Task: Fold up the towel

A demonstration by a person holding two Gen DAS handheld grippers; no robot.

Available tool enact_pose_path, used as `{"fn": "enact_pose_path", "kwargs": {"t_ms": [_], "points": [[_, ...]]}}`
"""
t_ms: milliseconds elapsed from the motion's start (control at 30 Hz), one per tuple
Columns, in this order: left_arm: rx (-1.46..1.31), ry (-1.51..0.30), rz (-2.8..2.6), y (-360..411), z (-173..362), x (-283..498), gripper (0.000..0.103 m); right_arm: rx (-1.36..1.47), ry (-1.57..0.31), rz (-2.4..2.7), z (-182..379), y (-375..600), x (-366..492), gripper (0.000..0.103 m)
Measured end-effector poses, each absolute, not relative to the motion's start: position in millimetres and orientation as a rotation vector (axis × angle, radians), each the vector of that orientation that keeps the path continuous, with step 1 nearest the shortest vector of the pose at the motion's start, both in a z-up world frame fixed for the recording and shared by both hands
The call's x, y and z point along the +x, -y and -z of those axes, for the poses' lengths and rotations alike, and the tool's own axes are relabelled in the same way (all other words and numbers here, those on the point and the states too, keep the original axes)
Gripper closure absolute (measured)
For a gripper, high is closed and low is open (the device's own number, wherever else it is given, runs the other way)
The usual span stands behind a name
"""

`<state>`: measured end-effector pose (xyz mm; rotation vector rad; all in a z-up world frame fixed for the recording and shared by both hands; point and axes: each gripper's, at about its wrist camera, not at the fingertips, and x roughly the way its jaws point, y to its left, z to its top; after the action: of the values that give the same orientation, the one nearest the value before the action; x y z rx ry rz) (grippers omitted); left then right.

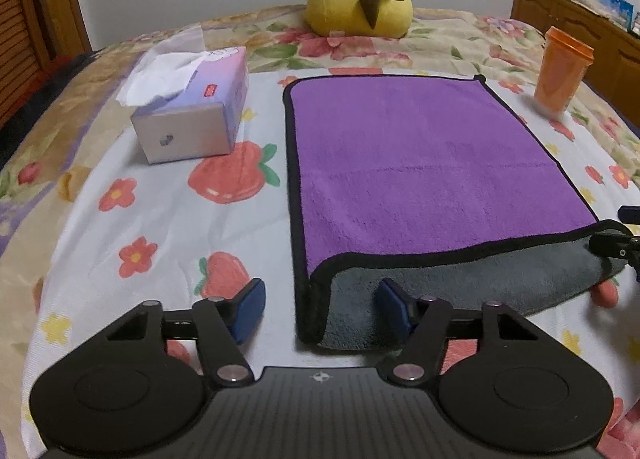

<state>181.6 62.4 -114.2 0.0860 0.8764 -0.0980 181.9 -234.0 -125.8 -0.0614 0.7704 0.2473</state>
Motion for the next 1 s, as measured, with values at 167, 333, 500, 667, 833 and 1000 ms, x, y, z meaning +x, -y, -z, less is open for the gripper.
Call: {"fn": "enact_pose_path", "kwargs": {"t_ms": [167, 333, 500, 667, 833, 1000], "points": [[0.057, -0.886, 0.12, -64, 115, 182, 0.05, -0.029, -0.809, -0.267, 127, 235, 183, 0.028], [0.041, -0.896, 0.133, -63, 114, 181, 0.057, 0.011, -0.833, -0.303, 125, 237, 183, 0.04], [0.068, -0.89, 0.131, -60, 112, 178, 0.067, 0.021, -0.837, -0.323, 121, 237, 179, 0.054], [0.084, -0.885, 0.136, -59, 110, 175, 0.076, 0.04, -0.86, -0.32, 121, 243, 179, 0.068], [0.077, -0.875, 0.136, -61, 107, 174, 0.084, 0.03, -0.861, -0.314, 121, 244, 178, 0.078], [0.073, -0.856, 0.151, -59, 103, 172, 0.092, 0.017, -0.851, -0.319, 120, 244, 177, 0.095]]}}
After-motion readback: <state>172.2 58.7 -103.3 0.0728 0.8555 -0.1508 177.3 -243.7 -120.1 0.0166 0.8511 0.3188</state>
